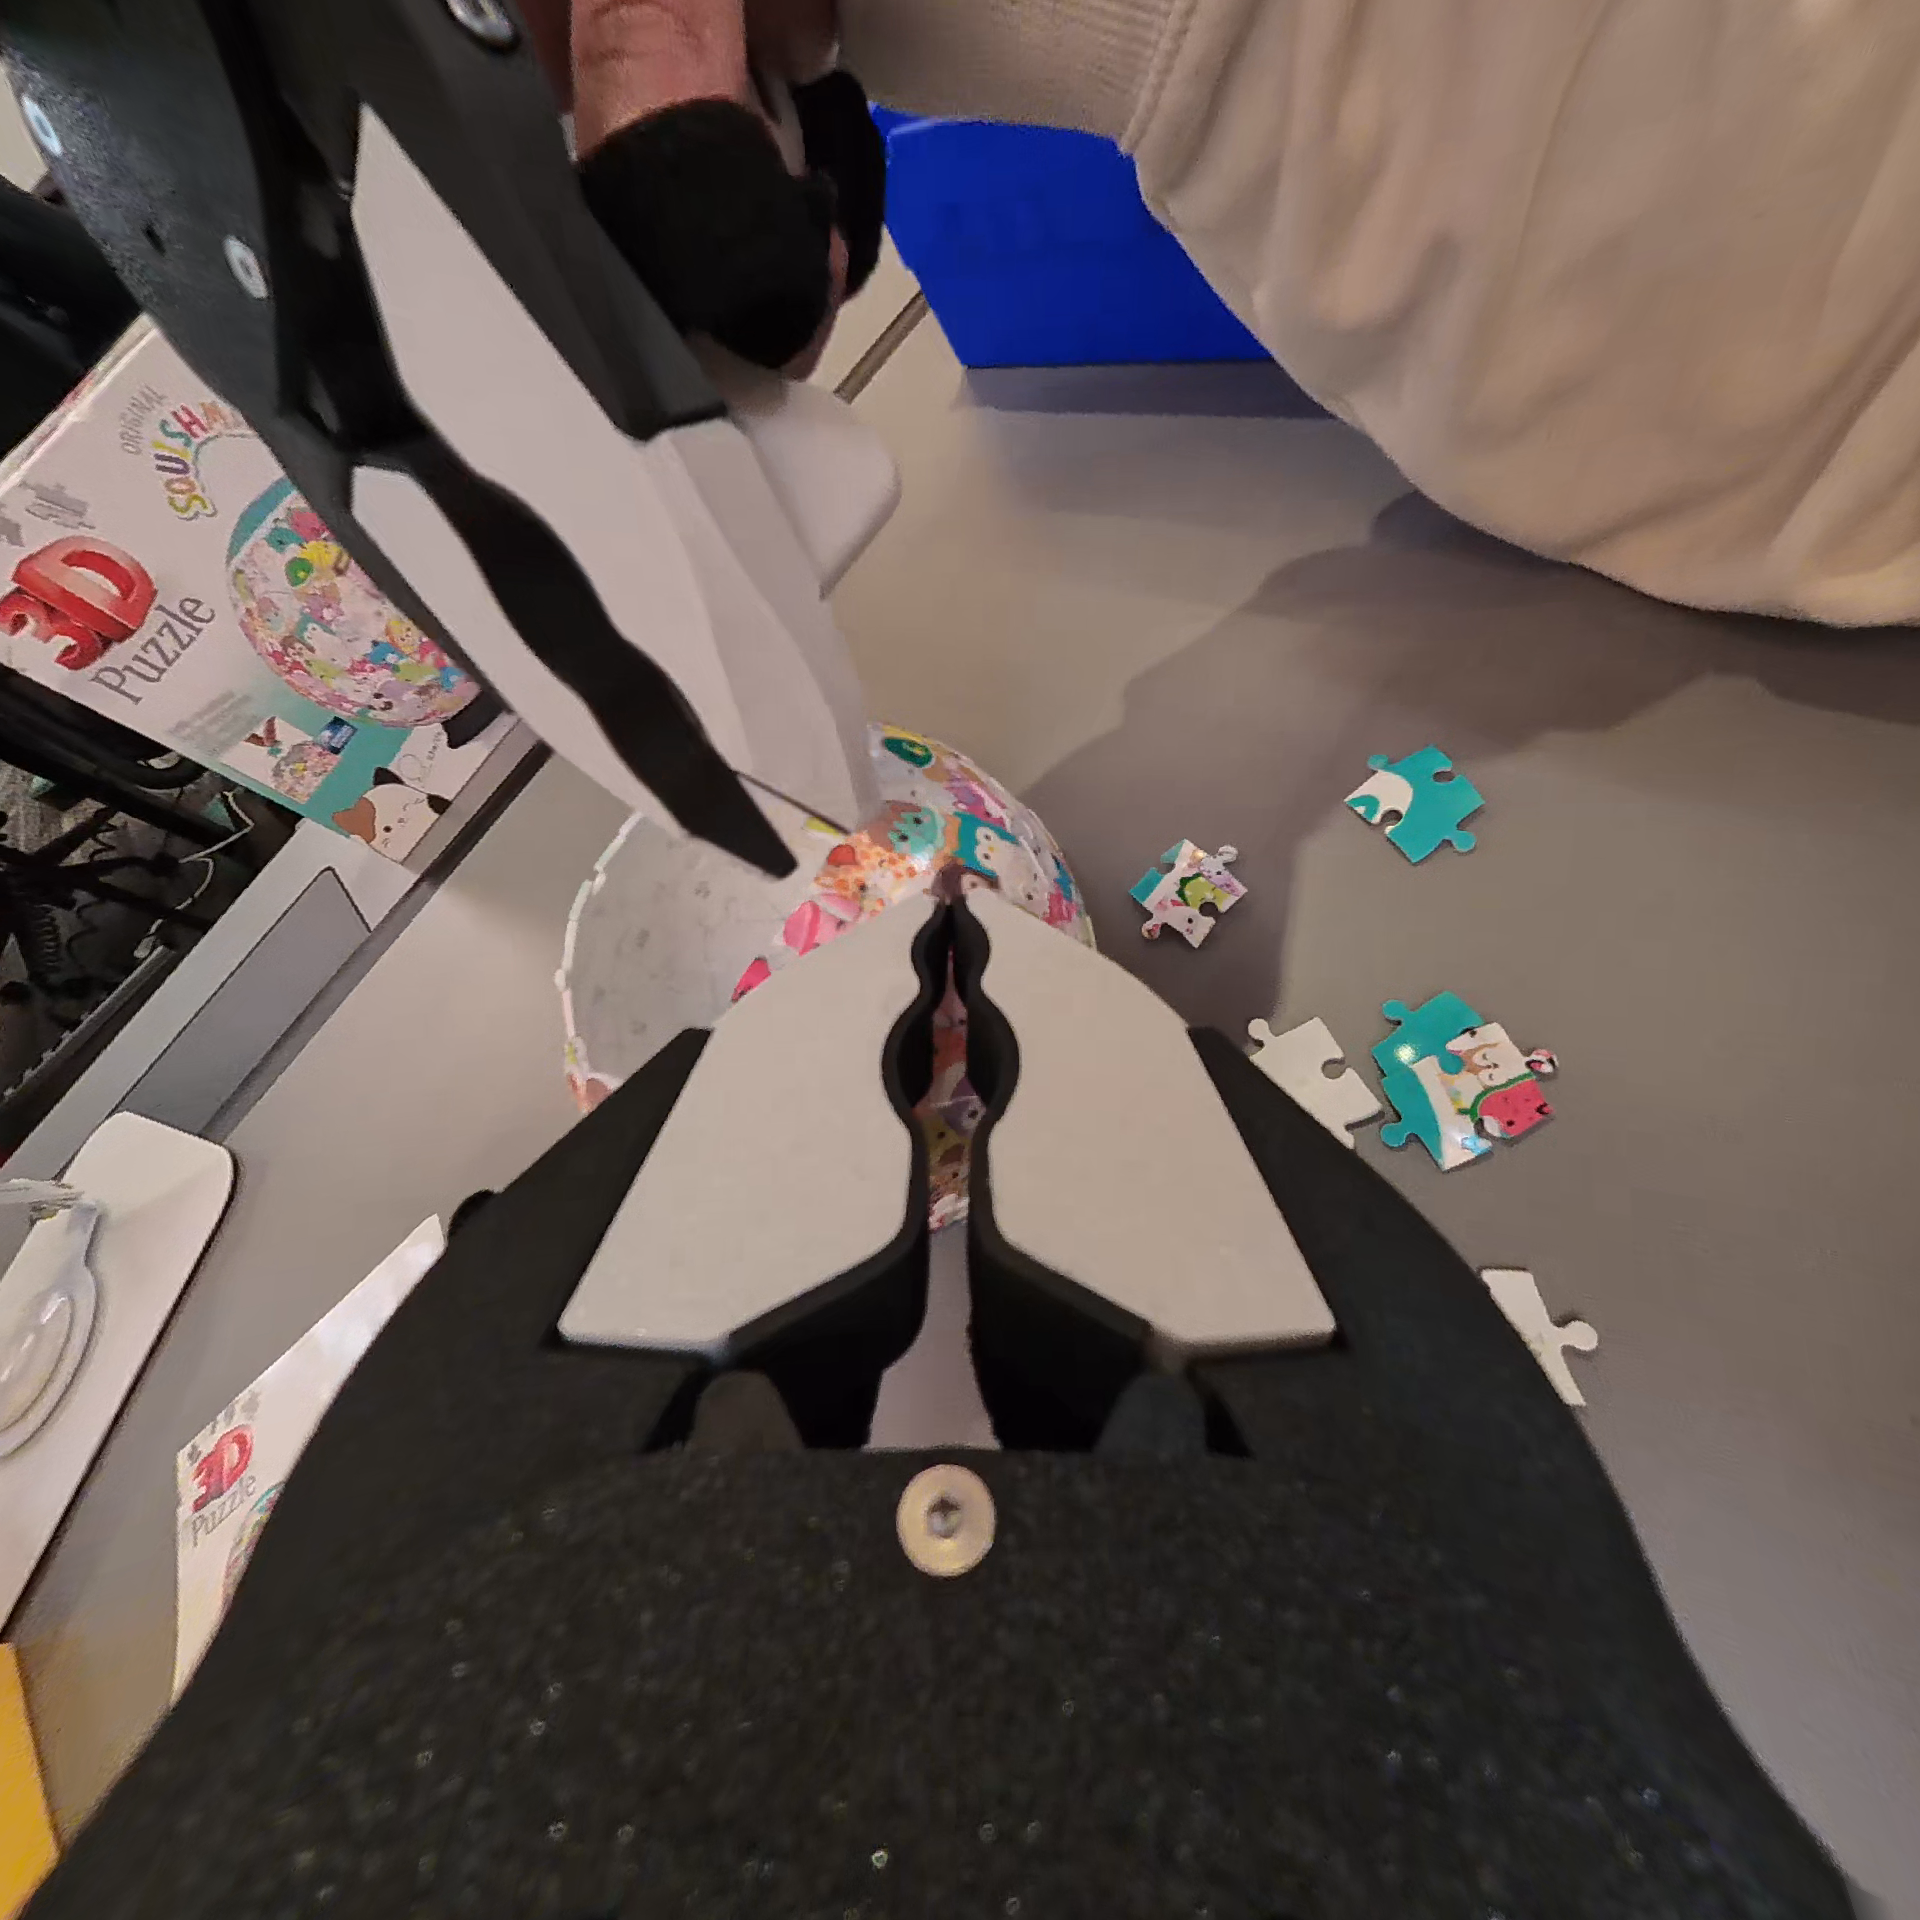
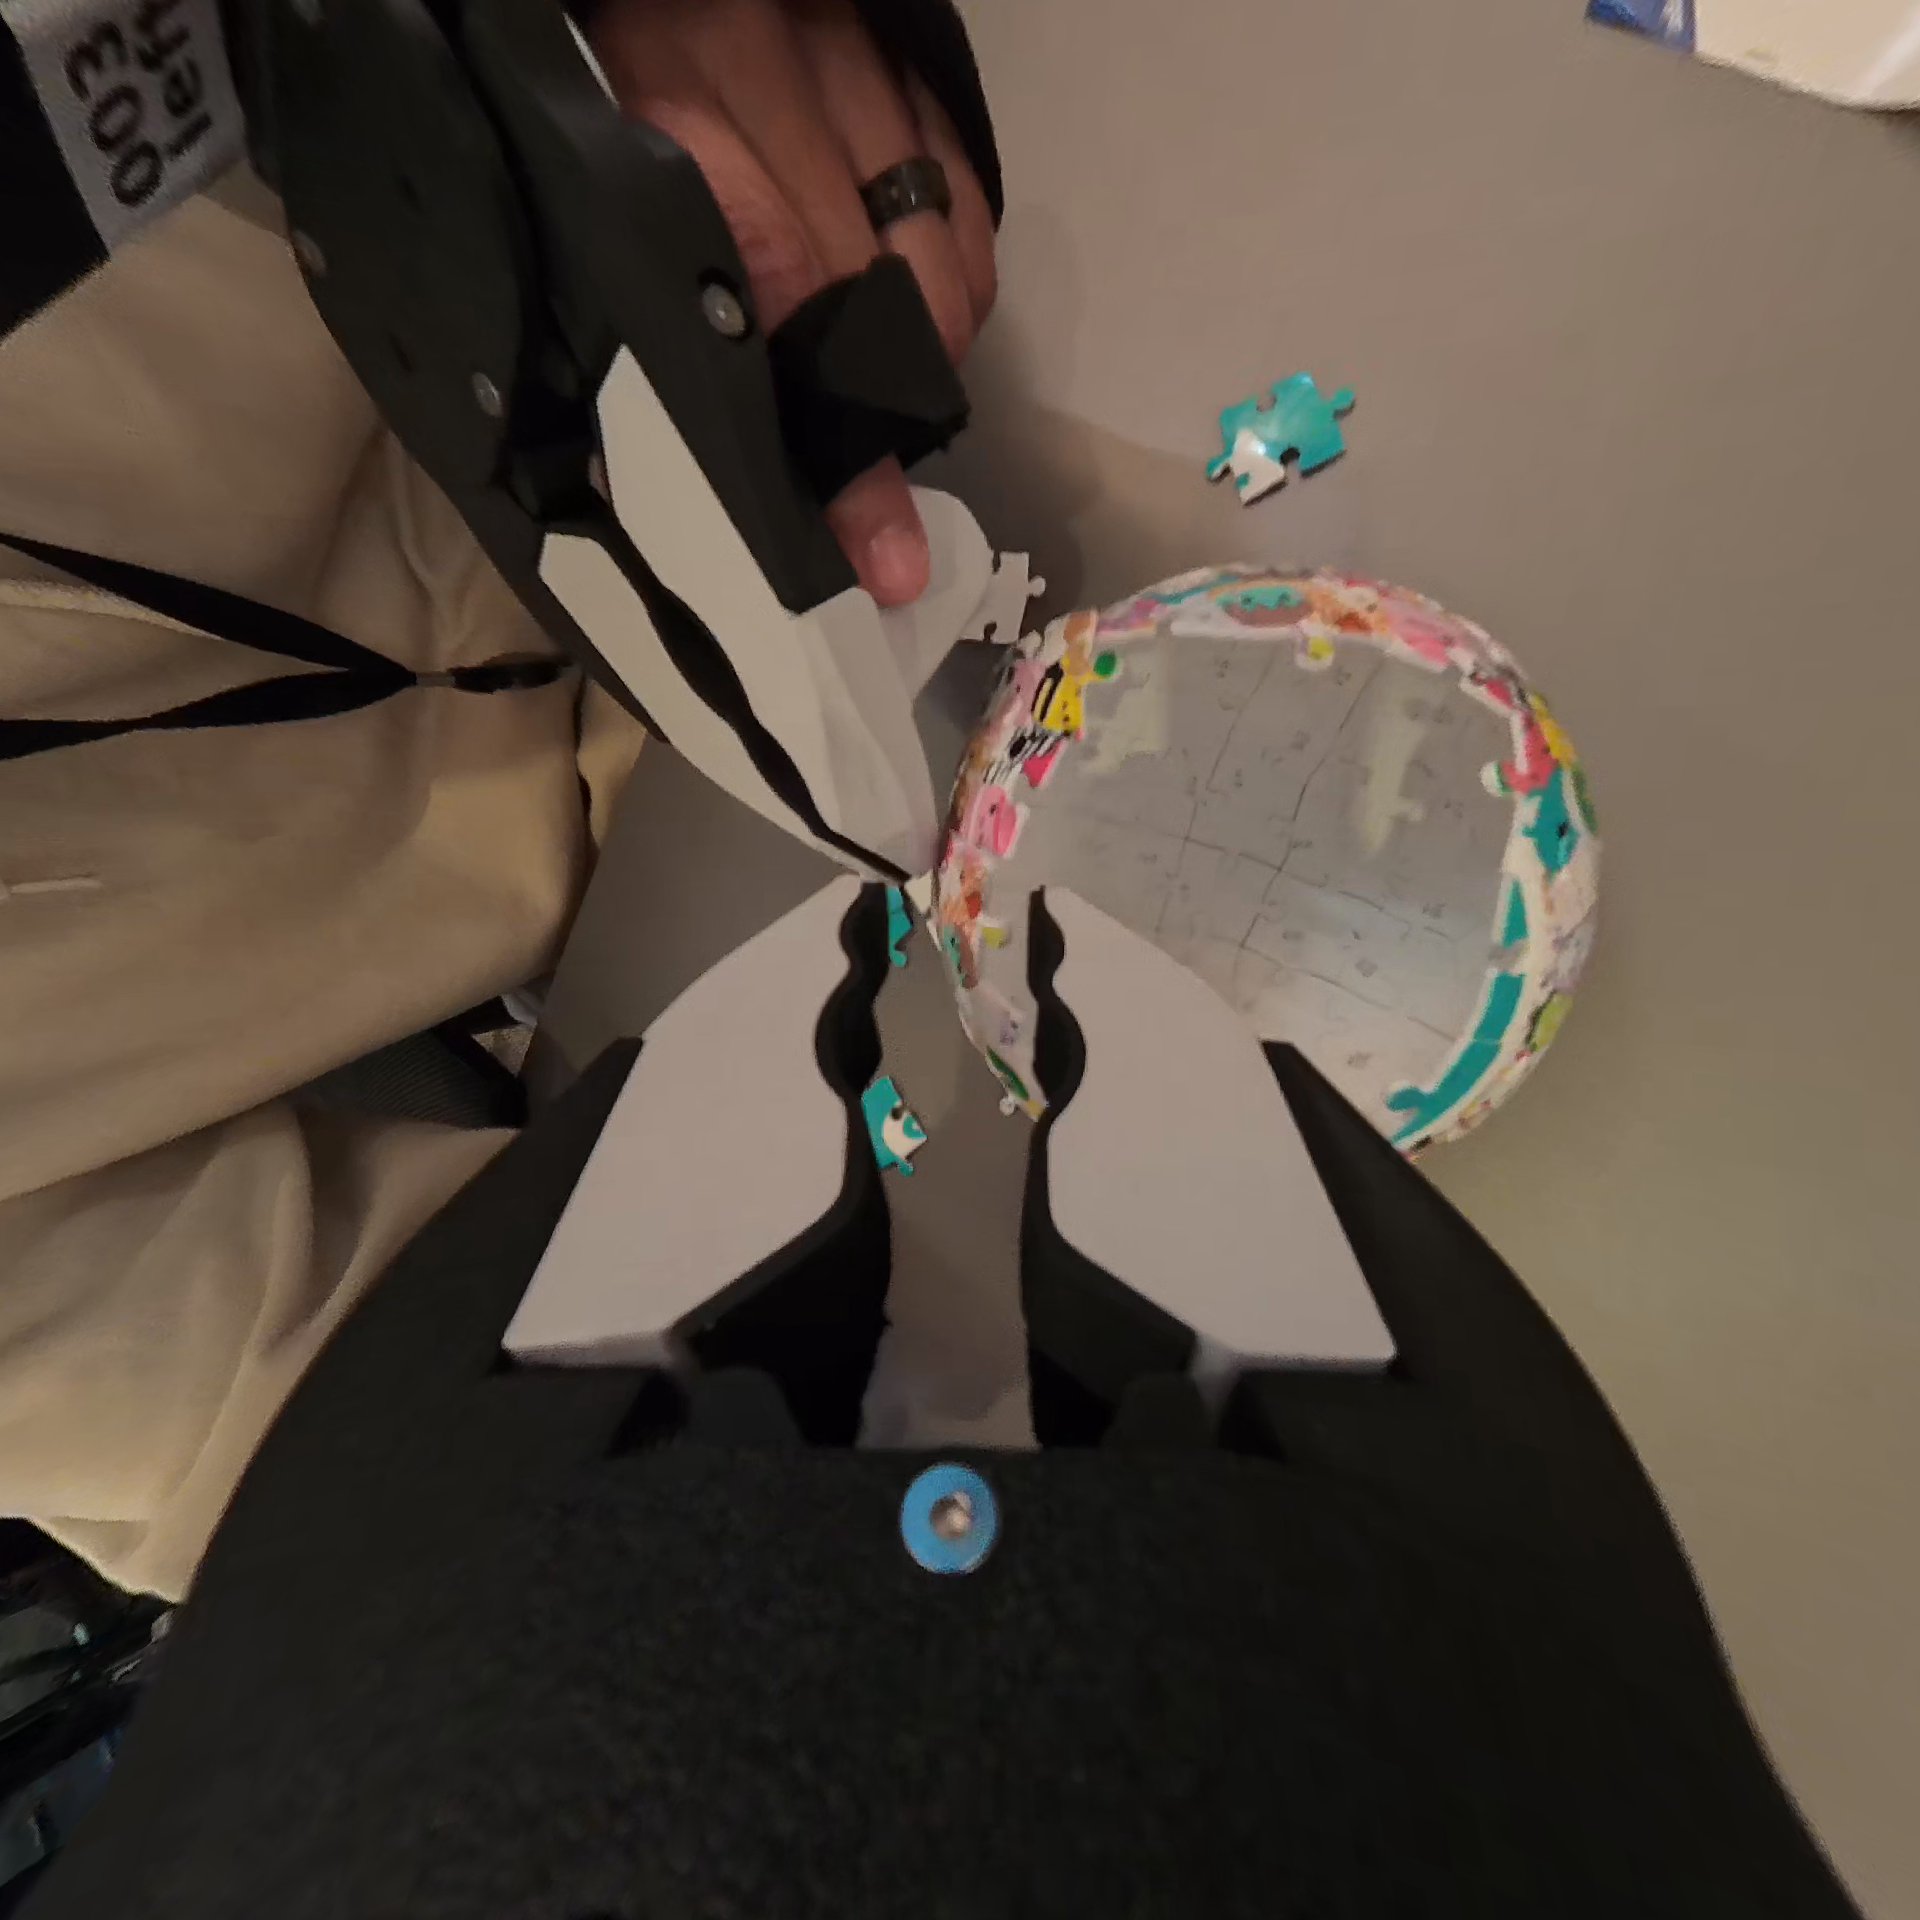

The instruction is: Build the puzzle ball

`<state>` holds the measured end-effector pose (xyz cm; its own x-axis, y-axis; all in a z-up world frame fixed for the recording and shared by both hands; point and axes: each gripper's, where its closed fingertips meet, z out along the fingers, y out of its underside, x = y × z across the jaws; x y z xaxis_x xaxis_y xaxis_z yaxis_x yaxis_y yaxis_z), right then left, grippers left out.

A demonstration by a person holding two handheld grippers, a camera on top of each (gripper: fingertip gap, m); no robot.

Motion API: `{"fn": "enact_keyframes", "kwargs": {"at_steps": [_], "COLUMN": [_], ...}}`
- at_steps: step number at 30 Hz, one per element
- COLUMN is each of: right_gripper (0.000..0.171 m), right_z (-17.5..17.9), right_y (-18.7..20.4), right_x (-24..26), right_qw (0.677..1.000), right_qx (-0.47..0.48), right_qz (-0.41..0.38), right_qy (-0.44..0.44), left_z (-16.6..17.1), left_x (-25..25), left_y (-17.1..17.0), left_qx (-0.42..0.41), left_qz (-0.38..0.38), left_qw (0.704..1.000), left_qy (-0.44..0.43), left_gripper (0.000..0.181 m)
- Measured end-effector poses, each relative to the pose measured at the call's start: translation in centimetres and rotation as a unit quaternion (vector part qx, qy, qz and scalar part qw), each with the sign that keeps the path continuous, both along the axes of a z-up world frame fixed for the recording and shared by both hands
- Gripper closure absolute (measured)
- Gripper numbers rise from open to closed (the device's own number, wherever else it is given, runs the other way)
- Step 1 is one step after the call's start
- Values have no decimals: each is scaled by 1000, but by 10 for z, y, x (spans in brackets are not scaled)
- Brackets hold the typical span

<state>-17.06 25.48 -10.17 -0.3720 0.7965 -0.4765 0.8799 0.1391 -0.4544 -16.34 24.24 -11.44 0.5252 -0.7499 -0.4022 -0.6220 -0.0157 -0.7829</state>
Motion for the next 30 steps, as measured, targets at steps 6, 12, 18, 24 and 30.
{"fn": "enact_keyframes", "kwargs": {"at_steps": [6,12,18,24,30], "right_gripper": [145,146,144,146,144], "right_z": [-5,-3,3,14,14], "right_y": [-7,-10,0,5,2], "right_x": [1,-1,-3,-10,-3], "right_qw": [999,998,999,999,994], "right_qx": [-34,-49,-31,-18,38], "right_qz": [12,17,-9,-18,-39], "right_qy": [-29,-26,-7,44,90], "left_z": [2,2,6,7,-25], "left_x": [0,-1,-4,-18,-59], "left_y": [0,2,1,-12,-38], "left_qx": [6,6,11,8,-70], "left_qz": [3,5,9,29,60], "left_qw": [1000,1000,1000,998,990], "left_qy": [-1,-6,-11,-51,-103], "left_gripper": [181,181,181,181,177]}}
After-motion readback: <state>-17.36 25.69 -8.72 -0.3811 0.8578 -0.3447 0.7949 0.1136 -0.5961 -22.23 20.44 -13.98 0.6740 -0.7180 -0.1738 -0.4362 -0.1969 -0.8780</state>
